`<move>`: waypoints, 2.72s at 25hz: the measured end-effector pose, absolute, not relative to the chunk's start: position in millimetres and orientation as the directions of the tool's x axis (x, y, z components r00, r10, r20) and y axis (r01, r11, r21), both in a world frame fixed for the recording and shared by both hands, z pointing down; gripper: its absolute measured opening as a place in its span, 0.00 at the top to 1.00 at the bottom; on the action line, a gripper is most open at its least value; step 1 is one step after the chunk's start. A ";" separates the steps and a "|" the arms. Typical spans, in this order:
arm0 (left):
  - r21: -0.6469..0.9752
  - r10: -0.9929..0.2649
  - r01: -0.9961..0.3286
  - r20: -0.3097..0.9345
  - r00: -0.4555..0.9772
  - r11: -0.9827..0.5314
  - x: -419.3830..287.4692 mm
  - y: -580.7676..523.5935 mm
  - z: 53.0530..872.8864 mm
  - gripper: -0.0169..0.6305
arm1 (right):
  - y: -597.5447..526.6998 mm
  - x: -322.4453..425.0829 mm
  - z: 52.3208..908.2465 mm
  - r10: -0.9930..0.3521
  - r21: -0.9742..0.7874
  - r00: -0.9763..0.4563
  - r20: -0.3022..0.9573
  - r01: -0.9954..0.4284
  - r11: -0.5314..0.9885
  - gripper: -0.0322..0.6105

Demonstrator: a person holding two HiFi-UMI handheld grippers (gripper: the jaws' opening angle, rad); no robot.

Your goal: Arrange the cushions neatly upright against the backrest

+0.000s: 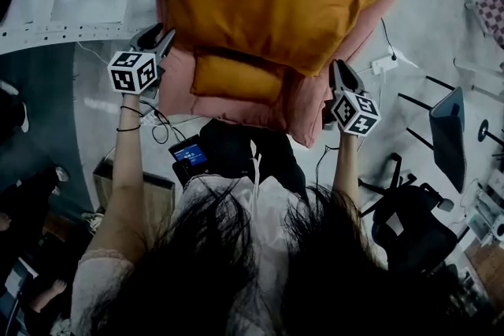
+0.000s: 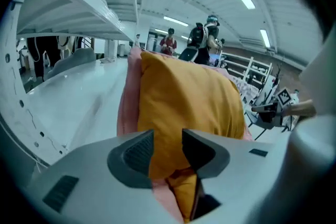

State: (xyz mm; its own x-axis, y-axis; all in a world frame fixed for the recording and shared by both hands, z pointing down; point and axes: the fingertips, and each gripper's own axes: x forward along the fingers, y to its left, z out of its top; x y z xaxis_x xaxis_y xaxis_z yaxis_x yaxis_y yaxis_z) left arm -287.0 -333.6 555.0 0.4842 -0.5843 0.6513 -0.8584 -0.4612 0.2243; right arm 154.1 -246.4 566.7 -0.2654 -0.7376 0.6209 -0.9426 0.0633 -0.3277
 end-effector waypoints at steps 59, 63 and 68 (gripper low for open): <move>-0.026 -0.303 -0.664 0.903 0.305 -0.747 -254.2 -267.6 739.3 0.80 | -211.2 113.9 739.8 -0.487 -0.064 -0.181 0.855 -0.967 0.247 0.77; 0.072 -0.286 -0.736 0.893 0.348 -0.673 -261.1 -250.8 725.8 0.73 | -193.8 101.5 724.5 -0.506 -0.208 -0.290 0.812 -0.954 0.214 0.76; 0.159 -0.263 -0.759 0.877 0.402 -0.631 -257.9 -234.4 704.9 0.70 | -166.2 71.9 721.0 -0.452 -0.339 -0.421 0.786 -0.906 0.253 0.76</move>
State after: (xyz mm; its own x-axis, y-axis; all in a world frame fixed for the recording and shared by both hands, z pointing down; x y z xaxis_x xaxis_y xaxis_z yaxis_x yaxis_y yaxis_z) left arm -257.9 -234.4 704.9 0.4022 -0.2626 0.8771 -0.7592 -0.6310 0.1593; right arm 71.9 -166.2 721.0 -0.4208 -0.4524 0.7863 -0.9060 0.2533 -0.3391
